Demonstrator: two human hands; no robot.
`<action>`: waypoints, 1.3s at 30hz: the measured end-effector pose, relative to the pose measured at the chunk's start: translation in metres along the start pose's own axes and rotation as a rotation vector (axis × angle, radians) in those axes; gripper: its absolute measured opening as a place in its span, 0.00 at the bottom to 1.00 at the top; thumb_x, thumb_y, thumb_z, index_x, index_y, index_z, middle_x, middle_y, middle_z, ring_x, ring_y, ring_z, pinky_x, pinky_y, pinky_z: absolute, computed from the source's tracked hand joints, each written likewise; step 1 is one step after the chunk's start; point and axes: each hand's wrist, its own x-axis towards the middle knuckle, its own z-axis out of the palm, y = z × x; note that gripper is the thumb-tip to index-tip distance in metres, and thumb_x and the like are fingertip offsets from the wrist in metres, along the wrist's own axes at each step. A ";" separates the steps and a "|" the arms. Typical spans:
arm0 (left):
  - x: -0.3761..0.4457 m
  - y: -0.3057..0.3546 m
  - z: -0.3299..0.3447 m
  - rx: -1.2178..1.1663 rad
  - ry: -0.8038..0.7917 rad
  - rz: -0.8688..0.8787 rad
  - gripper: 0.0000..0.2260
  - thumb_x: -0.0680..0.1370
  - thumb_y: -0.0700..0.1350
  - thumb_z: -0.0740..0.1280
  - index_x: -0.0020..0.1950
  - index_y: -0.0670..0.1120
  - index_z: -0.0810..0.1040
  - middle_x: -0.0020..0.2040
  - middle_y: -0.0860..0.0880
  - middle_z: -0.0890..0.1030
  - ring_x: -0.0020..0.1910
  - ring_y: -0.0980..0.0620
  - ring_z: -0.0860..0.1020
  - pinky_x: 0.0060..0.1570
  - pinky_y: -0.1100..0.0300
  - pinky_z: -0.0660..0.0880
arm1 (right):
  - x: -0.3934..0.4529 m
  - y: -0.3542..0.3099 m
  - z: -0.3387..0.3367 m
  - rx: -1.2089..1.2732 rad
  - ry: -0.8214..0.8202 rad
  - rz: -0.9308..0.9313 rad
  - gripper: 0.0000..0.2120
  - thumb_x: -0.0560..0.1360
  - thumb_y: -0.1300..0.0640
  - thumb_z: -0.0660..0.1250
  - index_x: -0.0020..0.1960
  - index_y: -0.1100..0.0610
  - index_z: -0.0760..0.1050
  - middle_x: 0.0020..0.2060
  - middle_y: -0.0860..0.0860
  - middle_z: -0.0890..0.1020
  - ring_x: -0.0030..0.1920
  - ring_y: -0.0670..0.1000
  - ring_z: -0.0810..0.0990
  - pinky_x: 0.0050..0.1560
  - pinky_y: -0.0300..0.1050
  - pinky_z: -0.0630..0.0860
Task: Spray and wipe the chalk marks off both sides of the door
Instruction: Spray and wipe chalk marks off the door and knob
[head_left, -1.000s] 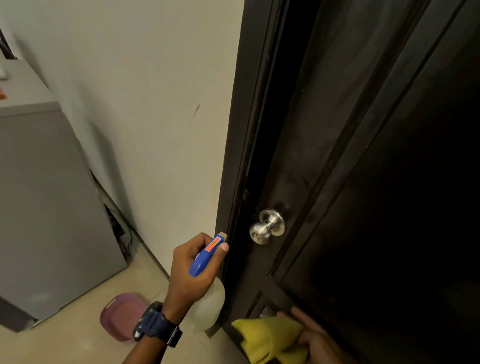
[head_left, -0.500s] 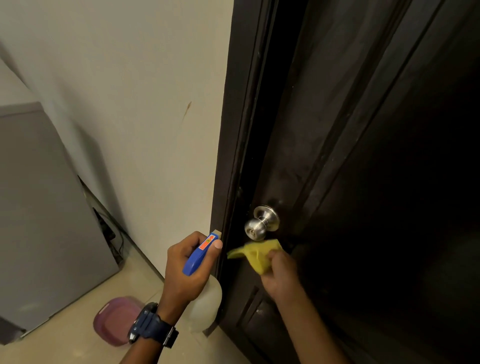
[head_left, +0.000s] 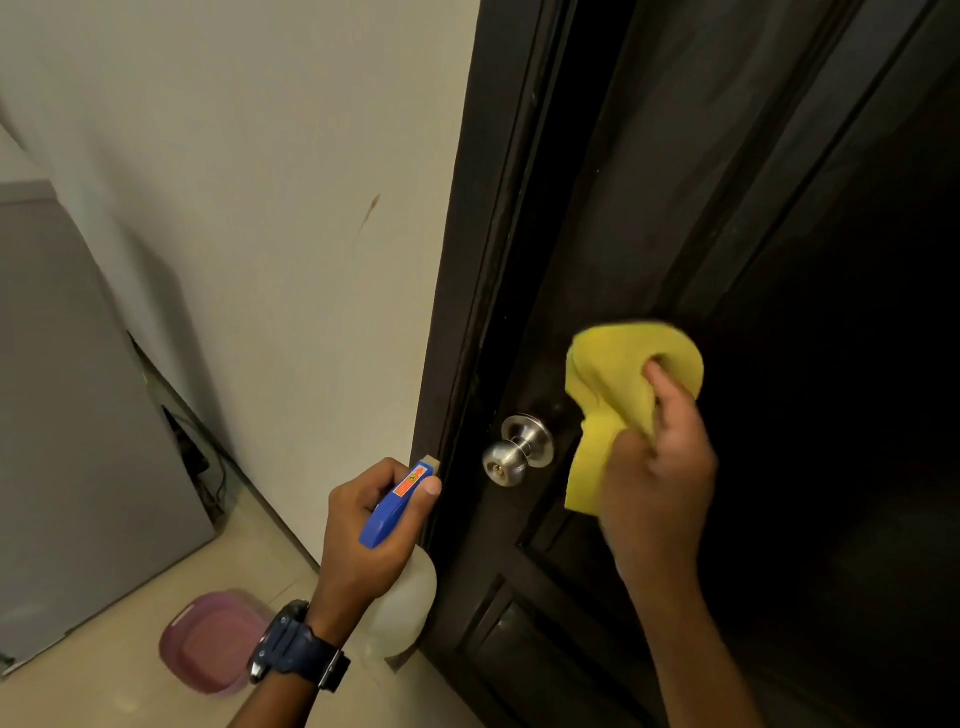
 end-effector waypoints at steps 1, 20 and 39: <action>0.001 0.000 0.001 -0.002 -0.004 0.001 0.17 0.76 0.57 0.65 0.39 0.45 0.77 0.30 0.57 0.75 0.29 0.53 0.74 0.32 0.71 0.69 | 0.006 0.004 0.010 -0.154 -0.059 -0.208 0.26 0.75 0.70 0.56 0.71 0.58 0.74 0.62 0.44 0.78 0.61 0.38 0.77 0.62 0.33 0.74; -0.006 0.004 -0.010 -0.054 -0.070 -0.030 0.17 0.75 0.65 0.66 0.39 0.52 0.77 0.30 0.57 0.77 0.29 0.53 0.76 0.31 0.70 0.70 | -0.069 0.130 0.008 -0.286 -0.435 0.199 0.35 0.77 0.74 0.60 0.68 0.36 0.70 0.65 0.32 0.72 0.68 0.35 0.71 0.69 0.36 0.69; -0.056 0.052 -0.011 -0.278 -0.531 -0.178 0.18 0.75 0.58 0.67 0.38 0.42 0.76 0.31 0.45 0.77 0.31 0.46 0.77 0.36 0.58 0.75 | -0.161 0.024 -0.087 0.531 -0.200 1.094 0.18 0.71 0.52 0.71 0.58 0.57 0.79 0.45 0.54 0.88 0.51 0.59 0.84 0.56 0.58 0.80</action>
